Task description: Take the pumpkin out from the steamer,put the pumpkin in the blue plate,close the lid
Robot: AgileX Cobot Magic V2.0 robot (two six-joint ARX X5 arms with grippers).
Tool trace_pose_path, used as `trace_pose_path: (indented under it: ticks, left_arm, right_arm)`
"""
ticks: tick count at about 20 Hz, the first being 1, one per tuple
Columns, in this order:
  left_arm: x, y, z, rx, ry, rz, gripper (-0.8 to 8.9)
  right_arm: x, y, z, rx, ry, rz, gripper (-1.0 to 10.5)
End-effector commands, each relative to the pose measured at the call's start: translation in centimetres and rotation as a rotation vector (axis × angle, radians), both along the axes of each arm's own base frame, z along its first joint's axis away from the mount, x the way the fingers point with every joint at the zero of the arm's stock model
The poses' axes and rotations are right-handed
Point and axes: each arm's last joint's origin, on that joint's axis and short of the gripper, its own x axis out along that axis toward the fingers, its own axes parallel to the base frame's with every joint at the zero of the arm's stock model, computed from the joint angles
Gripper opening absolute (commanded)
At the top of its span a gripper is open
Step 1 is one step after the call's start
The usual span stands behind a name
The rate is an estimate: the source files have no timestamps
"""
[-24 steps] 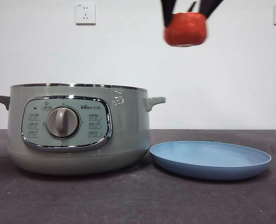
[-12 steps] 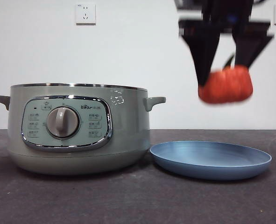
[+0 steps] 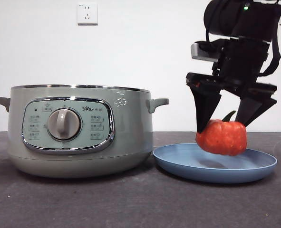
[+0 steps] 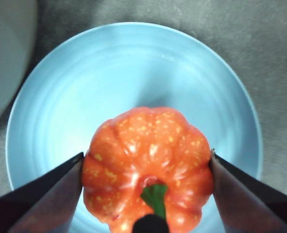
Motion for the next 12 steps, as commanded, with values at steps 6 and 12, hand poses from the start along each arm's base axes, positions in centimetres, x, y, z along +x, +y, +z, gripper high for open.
trace_pose_path:
  ticks: [6,12]
  left_arm:
    - [1.5,-0.8,0.4,-0.018,-0.019,-0.044,-0.09]
    - [4.4,-2.5,-0.9,-0.015,0.084,-0.143,-0.09]
  right_arm:
    - [0.5,0.3,-2.3,-0.034,0.064,0.014,2.6]
    - [0.5,0.2,-2.5,-0.041,0.08,0.012,5.1]
